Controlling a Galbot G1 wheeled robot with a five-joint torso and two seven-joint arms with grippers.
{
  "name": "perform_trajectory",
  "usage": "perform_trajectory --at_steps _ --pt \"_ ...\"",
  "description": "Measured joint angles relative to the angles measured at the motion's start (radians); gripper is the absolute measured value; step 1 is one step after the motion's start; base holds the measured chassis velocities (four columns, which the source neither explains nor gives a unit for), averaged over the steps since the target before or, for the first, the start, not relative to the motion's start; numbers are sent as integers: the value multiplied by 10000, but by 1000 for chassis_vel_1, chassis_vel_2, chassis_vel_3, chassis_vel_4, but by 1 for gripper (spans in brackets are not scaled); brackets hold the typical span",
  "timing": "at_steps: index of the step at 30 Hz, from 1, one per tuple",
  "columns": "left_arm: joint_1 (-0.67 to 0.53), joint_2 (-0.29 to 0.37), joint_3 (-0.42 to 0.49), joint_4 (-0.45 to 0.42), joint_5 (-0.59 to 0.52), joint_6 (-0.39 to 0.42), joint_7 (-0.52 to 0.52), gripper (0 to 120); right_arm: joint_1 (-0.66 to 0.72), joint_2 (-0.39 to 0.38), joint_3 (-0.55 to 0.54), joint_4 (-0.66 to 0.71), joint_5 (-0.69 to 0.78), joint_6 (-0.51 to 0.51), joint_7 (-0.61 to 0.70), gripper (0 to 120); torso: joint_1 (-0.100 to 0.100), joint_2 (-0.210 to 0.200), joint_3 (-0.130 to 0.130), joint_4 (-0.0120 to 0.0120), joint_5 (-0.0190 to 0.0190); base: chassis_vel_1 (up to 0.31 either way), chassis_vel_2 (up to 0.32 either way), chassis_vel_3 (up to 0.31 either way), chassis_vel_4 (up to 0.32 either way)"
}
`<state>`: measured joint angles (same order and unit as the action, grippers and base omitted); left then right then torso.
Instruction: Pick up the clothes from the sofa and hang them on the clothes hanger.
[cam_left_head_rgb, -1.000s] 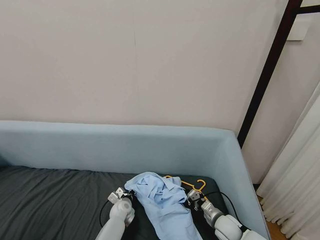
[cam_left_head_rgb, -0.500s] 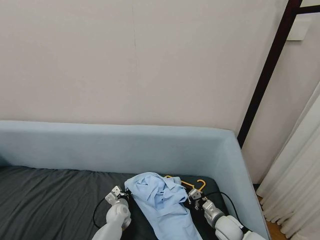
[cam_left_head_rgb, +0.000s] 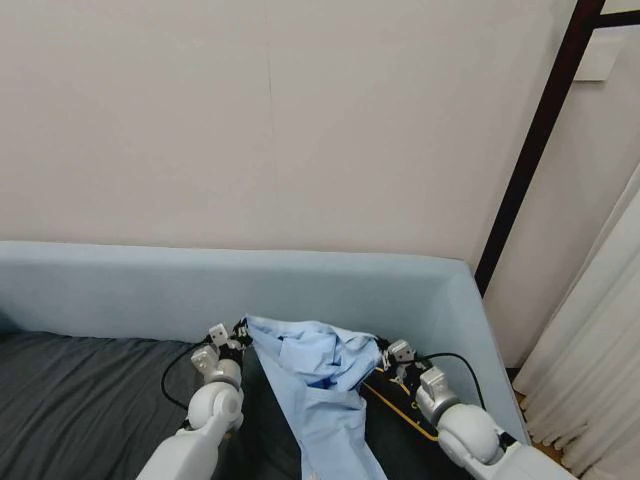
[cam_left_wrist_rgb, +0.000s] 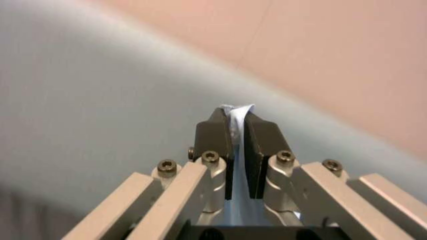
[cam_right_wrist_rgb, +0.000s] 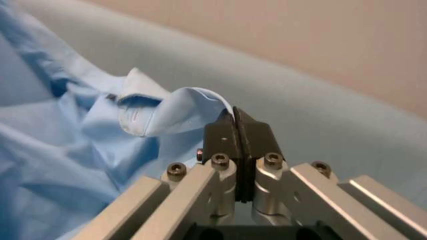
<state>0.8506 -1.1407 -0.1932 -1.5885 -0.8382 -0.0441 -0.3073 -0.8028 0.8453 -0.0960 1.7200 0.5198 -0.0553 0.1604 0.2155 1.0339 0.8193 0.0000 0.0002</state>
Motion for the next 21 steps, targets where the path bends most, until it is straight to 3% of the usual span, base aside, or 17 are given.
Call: perform_trajectory --at_steps 4,5,9,12,17,21 --pt "-437 1421 125 -1207 62 -22 11 4 153 -696 956 1104 846 -314 136 0 0 0 0 1 1 0 0 0 0" --pt "-437 1421 125 -1207 62 -22 11 4 153 -696 956 1104 846 -314 136 0 0 0 0 1 1 0 0 0 0" --pt "-1064 2638 313 -2200 -574 83 -32 4 391 -1381 1492 2146 1595 -643 191 0 0 0 0 1 3 0 0 0 0" --pt "-1544 3074 610 -2533 -924 146 -33 4 742 -1646 1551 2564 1994 -845 261 0 -1 1 0 1 1 0 0 0 0" --pt "-2783 3636 1340 -2400 -1531 120 198 4 1720 -1890 1271 2661 2511 -1136 425 0 0 0 0 0 -1 0 0 0 0" --pt "-3973 4152 2005 -1526 -1995 -77 514 4 2316 -2055 1424 1881 3052 -1173 586 0 1 -1 2 1 1 0 0 0 0"
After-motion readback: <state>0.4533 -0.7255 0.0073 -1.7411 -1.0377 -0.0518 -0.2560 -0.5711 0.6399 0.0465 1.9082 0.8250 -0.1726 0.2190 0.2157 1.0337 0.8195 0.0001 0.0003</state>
